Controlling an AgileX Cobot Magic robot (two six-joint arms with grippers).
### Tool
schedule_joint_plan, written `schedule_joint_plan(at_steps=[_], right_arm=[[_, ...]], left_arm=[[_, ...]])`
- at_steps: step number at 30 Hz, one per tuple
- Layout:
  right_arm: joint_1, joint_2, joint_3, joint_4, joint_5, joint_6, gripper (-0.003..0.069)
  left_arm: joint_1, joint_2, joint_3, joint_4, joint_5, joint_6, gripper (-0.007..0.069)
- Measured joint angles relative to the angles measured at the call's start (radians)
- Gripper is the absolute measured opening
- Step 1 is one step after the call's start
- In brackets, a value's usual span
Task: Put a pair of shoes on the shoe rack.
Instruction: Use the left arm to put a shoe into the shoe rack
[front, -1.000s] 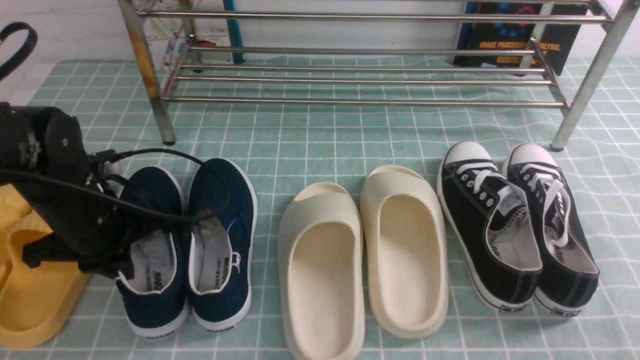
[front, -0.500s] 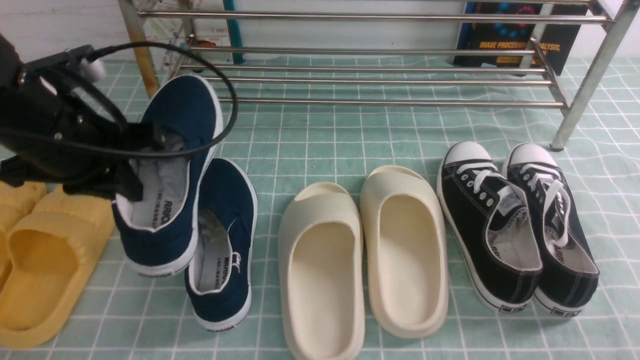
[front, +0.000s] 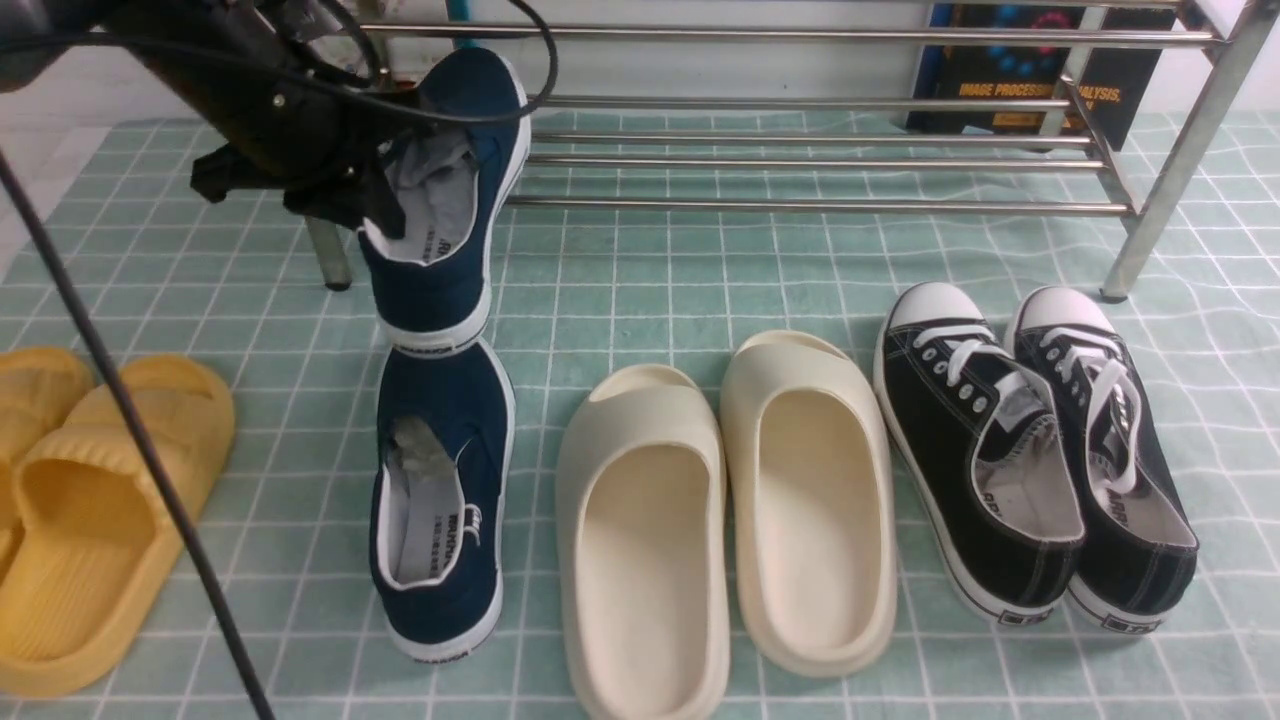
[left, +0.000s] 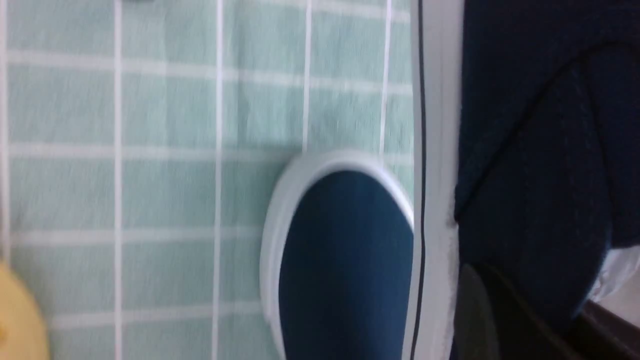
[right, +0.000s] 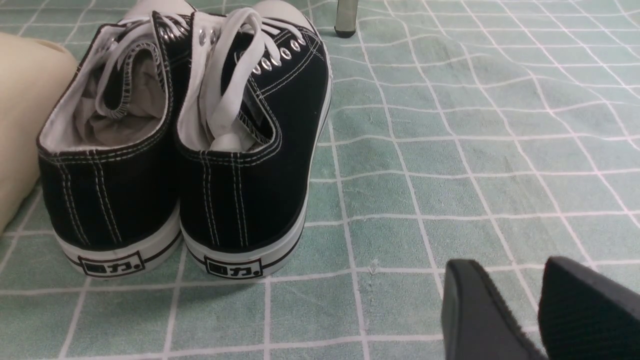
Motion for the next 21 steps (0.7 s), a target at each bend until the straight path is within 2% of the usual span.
schedule_joint_plan(at_steps=[8, 21], right_arm=[[0.0, 0.0, 0.0, 0.0, 0.0, 0.0, 0.0239], [0.0, 0.0, 0.0, 0.0, 0.0, 0.0, 0.0239]], left_arm=[[0.0, 0.231, -0.325, 0.044, 0.051, -0.076, 0.0006], [-0.006, 0.262, -0.375, 0.059, 0.068, -0.131, 0.0006]])
